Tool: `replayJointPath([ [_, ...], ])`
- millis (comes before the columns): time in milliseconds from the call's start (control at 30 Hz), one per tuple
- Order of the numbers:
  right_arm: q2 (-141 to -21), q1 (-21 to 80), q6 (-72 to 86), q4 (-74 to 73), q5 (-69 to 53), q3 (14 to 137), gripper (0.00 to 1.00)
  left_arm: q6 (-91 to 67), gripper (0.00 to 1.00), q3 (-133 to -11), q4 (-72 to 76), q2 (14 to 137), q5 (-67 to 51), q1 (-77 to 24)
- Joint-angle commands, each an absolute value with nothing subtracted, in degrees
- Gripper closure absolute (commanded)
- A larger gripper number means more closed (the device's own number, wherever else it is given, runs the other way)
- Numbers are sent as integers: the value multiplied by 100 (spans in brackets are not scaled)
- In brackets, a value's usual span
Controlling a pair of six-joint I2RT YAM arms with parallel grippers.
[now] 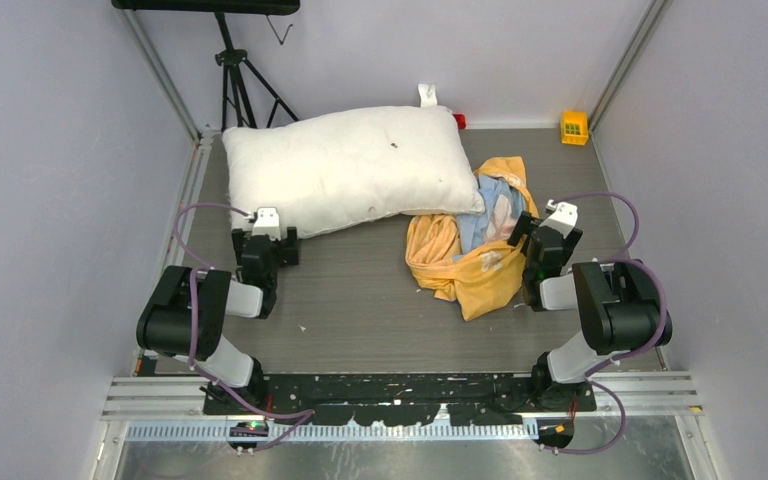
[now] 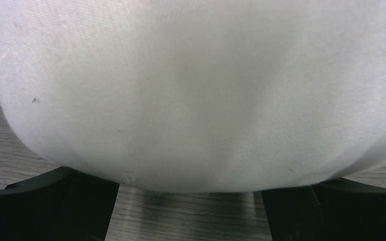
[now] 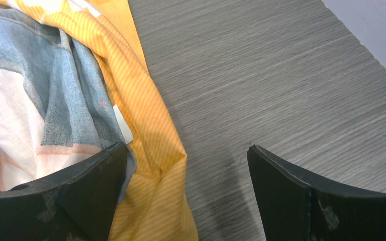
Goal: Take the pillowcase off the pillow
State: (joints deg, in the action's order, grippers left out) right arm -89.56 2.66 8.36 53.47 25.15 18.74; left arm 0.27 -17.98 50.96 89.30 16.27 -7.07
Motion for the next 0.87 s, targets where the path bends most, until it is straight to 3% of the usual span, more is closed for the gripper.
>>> replayJointPath([
  [0, -8964, 325, 763, 5889, 2512, 1858, 6, 88, 0, -1966, 5648, 8885, 1373, -661],
  [833, -8959, 325, 759, 5880, 2491, 1864, 5, 151, 0, -1963, 5641, 8871, 1187, -661],
])
